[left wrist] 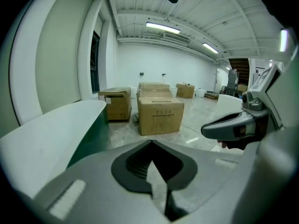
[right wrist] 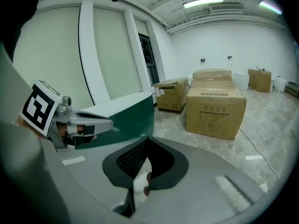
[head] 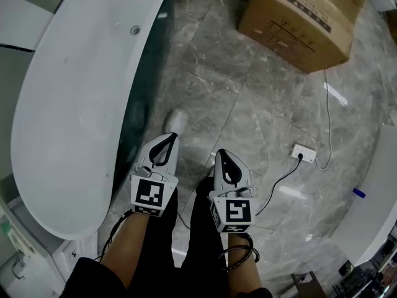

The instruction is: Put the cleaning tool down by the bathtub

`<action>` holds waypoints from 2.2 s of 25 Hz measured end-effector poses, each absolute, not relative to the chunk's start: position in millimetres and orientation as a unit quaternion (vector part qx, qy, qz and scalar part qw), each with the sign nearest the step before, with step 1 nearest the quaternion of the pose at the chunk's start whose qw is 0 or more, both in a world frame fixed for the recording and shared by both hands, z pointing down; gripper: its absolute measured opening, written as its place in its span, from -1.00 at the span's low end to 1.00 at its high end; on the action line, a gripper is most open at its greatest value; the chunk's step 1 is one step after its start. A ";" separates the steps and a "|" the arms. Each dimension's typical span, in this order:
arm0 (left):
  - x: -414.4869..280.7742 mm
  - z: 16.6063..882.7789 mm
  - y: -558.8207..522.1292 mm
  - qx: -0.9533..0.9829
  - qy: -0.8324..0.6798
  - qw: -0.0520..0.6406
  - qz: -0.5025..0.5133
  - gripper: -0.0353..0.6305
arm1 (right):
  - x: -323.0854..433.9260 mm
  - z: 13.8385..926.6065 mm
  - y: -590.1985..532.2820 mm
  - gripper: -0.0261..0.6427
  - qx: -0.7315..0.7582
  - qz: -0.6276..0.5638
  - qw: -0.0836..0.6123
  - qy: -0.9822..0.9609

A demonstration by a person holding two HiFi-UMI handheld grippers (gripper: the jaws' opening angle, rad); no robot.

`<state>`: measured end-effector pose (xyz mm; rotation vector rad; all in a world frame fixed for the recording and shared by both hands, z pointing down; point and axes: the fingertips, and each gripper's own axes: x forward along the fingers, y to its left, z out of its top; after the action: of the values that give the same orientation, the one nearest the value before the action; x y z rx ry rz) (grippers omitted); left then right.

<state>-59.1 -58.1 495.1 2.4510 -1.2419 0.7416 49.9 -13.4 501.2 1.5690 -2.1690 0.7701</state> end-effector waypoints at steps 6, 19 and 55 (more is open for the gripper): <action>-63.2 443.9 -52.6 0.850 -0.438 0.138 0.256 -0.89 | 52.5 448.0 -16.4 -0.88 0.559 0.248 0.165 -0.774; -82.6 327.8 -53.3 0.843 -0.477 0.128 0.213 -0.89 | 53.1 299.4 -48.3 -0.88 0.573 0.177 0.125 -0.790; -87.0 97.3 -77.2 0.864 -0.497 0.024 0.081 -0.89 | 96.5 87.5 -41.8 -0.89 0.619 0.029 0.042 -0.784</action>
<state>-87.0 -77.2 97.3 2.6738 -1.5369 0.2501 96.5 -41.8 87.5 1.8925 -2.3986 0.0895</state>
